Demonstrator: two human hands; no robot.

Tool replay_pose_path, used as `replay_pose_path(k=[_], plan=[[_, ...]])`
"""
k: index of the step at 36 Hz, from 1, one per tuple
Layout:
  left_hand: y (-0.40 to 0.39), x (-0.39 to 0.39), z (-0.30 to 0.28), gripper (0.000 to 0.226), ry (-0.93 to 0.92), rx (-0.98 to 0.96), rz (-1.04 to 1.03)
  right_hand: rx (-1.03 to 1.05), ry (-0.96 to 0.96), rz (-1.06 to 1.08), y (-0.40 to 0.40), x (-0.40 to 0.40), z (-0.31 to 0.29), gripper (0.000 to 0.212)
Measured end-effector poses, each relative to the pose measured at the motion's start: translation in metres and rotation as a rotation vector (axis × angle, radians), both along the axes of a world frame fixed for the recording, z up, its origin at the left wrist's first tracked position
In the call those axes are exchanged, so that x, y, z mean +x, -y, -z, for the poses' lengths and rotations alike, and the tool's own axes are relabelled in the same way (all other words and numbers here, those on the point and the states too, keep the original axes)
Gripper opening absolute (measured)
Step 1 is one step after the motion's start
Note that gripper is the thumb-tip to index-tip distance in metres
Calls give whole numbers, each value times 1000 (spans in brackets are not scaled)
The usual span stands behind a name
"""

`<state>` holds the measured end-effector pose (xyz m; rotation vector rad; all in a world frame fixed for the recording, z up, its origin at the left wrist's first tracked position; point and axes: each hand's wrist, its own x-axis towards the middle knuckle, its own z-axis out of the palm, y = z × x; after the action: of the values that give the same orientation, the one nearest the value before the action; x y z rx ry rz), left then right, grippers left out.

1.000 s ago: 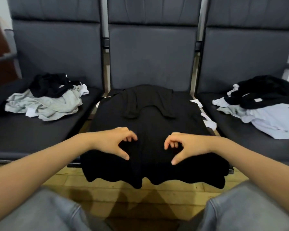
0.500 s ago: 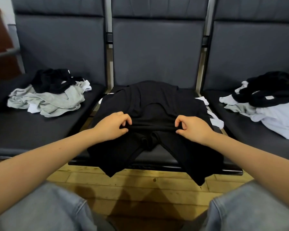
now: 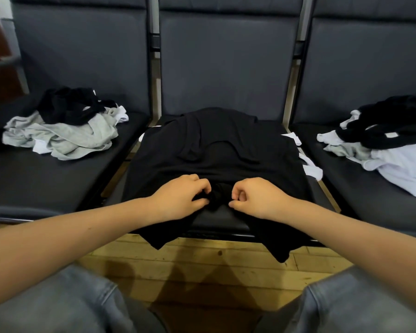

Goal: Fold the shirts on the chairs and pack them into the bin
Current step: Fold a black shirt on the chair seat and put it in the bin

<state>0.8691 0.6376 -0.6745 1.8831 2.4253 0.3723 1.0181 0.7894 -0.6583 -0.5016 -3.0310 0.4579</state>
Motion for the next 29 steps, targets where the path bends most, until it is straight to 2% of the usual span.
replay_pose_path(k=[3, 5, 7, 10, 11, 12, 13, 15, 17, 19, 24, 27, 29], plan=[[-2, -2, 1, 15, 57, -15, -30, 176, 20, -18, 3, 0, 1, 14], [-5, -5, 0, 23, 247, 42, -95, 216, 4, 0, 3, -1, 3, 14], [-10, -8, -5, 34, 493, 162, -229, 38, -52, 77, -1, -3, -1, 7], [-12, -16, -20, 35, 820, 332, -375, -388, -220, 249, -10, -4, -11, 14], [-11, -19, -26, 32, 892, 375, -384, -467, -291, 281, -14, -4, -15, 16], [-9, -23, -32, 28, 891, 396, -382, -507, -363, 296, -18, -1, -19, 18], [-5, -27, -38, 24, 804, 398, -365, -518, -420, 298, -22, 3, -24, 19], [4, -40, -45, 17, 489, 380, -281, -472, -427, 242, -34, 15, -34, 17], [15, -51, -50, 16, 107, 298, -209, -275, -316, 179, -49, 29, -39, 15], [24, -65, -49, 22, -112, 227, -221, -49, -248, 183, -63, 39, -39, 14], [41, -90, -44, 18, -78, 300, -303, 98, -323, 320, -85, 54, -37, 19], [49, -97, -43, 19, 39, 358, -431, 61, -328, 407, -93, 60, -34, 22], [53, -99, -45, 29, 171, 356, -522, 58, -334, 472, -99, 64, -33, 22]])
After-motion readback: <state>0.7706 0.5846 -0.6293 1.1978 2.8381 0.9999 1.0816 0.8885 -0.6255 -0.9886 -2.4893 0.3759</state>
